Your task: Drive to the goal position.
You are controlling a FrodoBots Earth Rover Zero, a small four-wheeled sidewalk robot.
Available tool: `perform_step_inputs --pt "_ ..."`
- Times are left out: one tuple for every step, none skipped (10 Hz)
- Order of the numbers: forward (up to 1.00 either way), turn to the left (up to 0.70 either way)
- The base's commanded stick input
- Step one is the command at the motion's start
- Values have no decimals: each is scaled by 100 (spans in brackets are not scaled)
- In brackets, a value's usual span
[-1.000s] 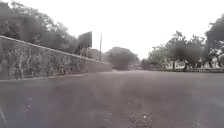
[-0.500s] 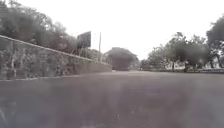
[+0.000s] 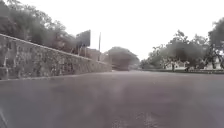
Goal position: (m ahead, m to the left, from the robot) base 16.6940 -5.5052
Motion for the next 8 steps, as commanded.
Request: perform_step_inputs --pt "70 0" --pt "70 0" --pt "70 0" --pt "70 0" --pt "70 0" --pt "70 0" --pt "70 0" --pt "70 0"
